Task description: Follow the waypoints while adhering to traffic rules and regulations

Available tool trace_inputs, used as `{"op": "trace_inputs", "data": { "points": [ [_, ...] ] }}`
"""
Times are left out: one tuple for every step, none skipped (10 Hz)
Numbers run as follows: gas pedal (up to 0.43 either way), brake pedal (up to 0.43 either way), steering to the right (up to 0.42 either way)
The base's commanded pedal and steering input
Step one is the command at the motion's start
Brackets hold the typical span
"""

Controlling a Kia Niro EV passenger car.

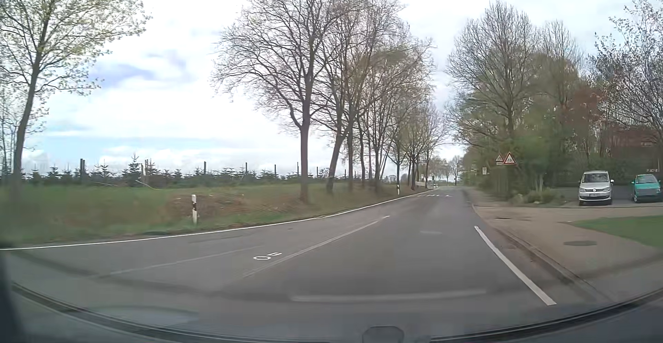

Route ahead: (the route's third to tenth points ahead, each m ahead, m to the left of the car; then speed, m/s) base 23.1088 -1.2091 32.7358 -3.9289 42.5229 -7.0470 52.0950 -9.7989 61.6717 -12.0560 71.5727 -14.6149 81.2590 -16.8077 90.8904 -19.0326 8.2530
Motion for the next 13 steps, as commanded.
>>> {"op": "trace_inputs", "data": {
  "points": [
    [0.059, 0.0, 0.135],
    [0.067, 0.0, 0.128],
    [0.079, 0.0, 0.116],
    [0.079, 0.0, 0.105],
    [0.079, 0.0, 0.099],
    [0.079, 0.0, 0.095],
    [0.079, 0.0, 0.09],
    [0.079, 0.0, 0.082],
    [0.079, 0.0, 0.069],
    [0.079, 0.0, 0.052],
    [0.079, 0.0, 0.043],
    [0.087, 0.0, 0.039],
    [0.087, 0.0, 0.035]
  ]
}}
